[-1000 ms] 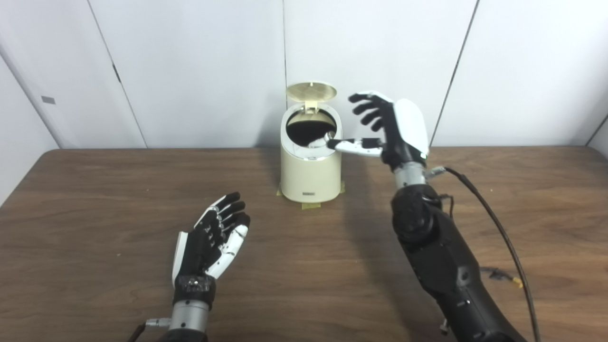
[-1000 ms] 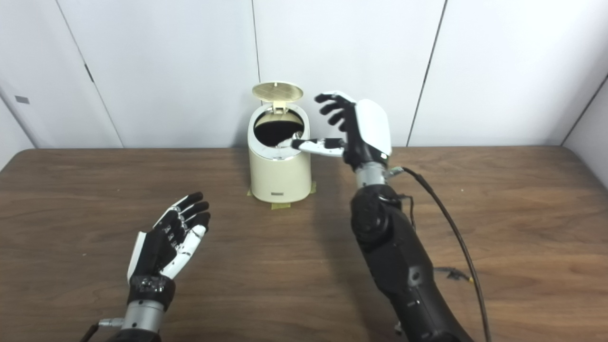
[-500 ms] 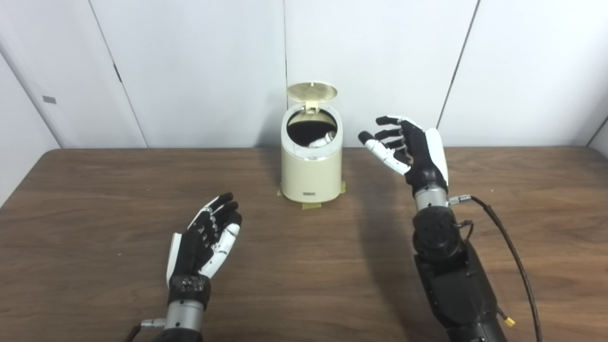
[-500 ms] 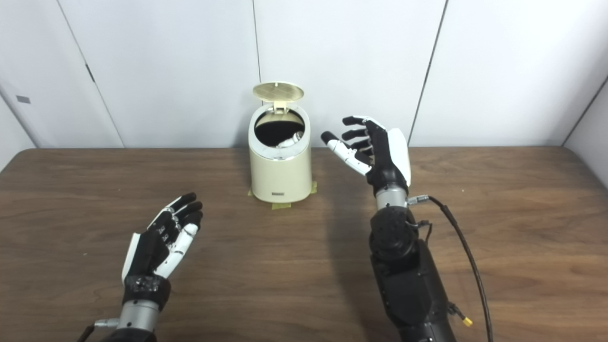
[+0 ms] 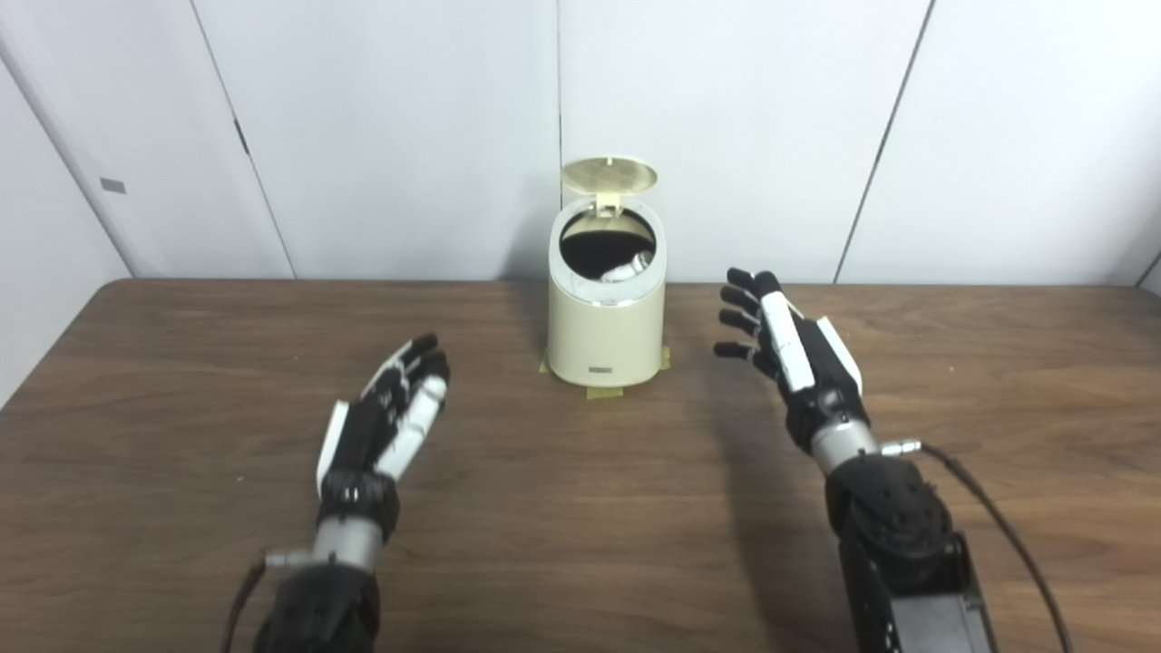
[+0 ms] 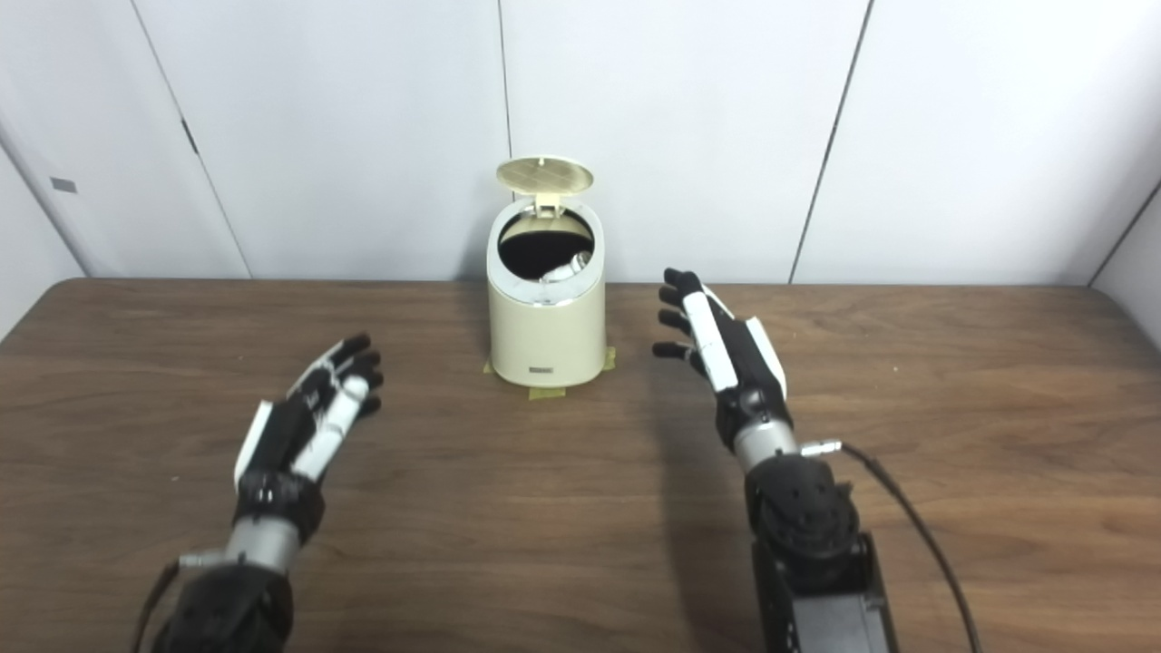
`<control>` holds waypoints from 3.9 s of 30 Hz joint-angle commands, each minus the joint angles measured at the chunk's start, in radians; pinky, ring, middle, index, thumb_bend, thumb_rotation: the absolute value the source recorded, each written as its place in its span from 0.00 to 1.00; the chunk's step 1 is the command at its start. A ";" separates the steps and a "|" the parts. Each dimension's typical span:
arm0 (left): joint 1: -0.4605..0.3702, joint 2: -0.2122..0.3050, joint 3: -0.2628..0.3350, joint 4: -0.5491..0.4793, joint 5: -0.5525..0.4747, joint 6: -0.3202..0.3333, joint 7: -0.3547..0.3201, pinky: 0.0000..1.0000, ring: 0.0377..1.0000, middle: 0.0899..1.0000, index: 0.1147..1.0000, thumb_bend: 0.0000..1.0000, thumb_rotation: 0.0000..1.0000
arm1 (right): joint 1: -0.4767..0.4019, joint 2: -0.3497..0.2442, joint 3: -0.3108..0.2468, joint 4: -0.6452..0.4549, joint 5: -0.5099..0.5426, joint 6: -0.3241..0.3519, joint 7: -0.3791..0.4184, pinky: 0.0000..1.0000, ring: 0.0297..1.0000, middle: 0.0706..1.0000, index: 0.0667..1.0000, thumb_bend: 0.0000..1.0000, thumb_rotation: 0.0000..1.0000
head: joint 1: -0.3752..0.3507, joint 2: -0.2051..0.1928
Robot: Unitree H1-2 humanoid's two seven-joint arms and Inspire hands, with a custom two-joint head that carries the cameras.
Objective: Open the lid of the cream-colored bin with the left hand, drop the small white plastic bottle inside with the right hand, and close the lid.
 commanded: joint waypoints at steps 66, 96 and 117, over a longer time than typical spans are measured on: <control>-0.717 0.176 -0.290 0.434 0.445 -0.119 -0.118 0.80 0.89 0.92 0.91 0.52 0.57 | 0.253 -0.012 0.066 -0.026 -0.024 -0.310 -0.055 0.66 0.77 0.82 0.88 0.57 1.00 | -0.004 -0.173; -0.828 0.309 -0.540 0.534 0.991 -0.287 -0.272 0.80 0.83 0.78 0.76 0.57 0.74 | 0.255 -0.017 0.114 -0.031 -0.103 -0.312 -0.071 0.61 0.72 0.74 0.85 0.48 1.00 | -0.009 -0.133; -0.753 0.329 -0.540 0.474 1.101 -0.363 -0.282 0.89 0.78 0.70 0.68 0.55 0.81 | 0.260 -0.035 0.129 -0.101 -0.094 -0.192 -0.035 0.62 0.74 0.73 0.87 0.46 1.00 | -0.020 -0.102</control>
